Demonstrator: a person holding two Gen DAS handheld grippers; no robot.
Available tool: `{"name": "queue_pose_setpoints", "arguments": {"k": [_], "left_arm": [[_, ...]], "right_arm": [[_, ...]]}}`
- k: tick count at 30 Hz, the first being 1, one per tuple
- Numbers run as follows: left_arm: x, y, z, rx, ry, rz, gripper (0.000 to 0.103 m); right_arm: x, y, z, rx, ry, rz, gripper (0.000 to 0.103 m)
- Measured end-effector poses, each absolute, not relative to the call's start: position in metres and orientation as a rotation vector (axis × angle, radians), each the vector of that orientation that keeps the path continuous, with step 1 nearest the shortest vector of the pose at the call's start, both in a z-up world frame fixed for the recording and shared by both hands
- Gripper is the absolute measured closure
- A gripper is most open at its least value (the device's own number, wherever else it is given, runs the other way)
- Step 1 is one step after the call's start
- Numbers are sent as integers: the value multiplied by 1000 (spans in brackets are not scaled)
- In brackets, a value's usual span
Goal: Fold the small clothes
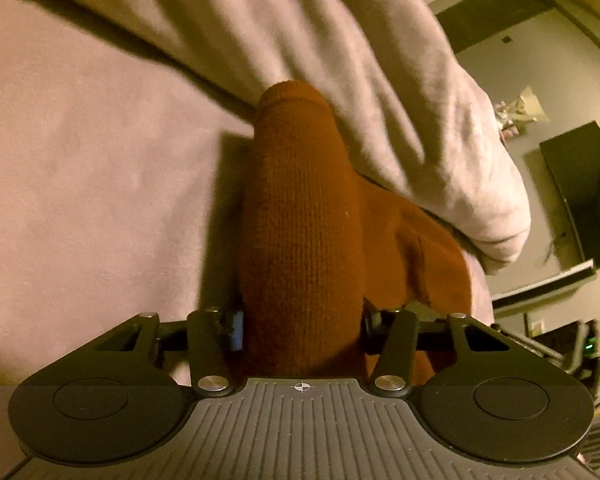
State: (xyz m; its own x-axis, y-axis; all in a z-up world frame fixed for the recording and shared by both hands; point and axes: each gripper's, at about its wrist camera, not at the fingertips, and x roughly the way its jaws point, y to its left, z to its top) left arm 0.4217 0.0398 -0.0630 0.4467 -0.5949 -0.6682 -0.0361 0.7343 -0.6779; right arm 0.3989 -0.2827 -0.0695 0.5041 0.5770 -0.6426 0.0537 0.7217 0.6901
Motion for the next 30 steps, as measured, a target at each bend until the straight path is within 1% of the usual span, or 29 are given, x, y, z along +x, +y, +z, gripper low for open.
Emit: {"name": "queue_pose_setpoints", "arguments": {"k": [6,10,13,15,16,17,19,21,25,28,30], "left_arm": [[402,66,-21,-676,1043,-330,51],[384,101,-5,-648,1035,-262,51],[373,121,-10,-611,1062,-207,50],[370,126,-21,-550,1094,-145,47],[369,127,-26,-524,1111,-117,43],[367,129,-30,-505,1123,-90,36],[362,130,-27,-492,1100,-62,34],[356,126,-15,-457,1035,-54,32],[352,113,3,-325,905,34,8],[360,97,-8,-243,935,63,8],[361,89,-17,-183,925,77,8]], "right_arm": [[393,-245,-27,682,959,461,67],[389,-212,-21,668,979,540,67],[383,-189,-27,651,1007,583,67],[381,-174,-38,644,1041,589,67],[381,-168,-44,625,1050,581,67],[381,-163,-48,596,1057,553,65],[381,-163,-51,527,1075,471,51],[377,-166,-43,480,1044,389,47],[357,-168,-10,320,896,245,46],[345,-160,2,282,794,286,48],[343,-137,1,195,745,296,49]]}}
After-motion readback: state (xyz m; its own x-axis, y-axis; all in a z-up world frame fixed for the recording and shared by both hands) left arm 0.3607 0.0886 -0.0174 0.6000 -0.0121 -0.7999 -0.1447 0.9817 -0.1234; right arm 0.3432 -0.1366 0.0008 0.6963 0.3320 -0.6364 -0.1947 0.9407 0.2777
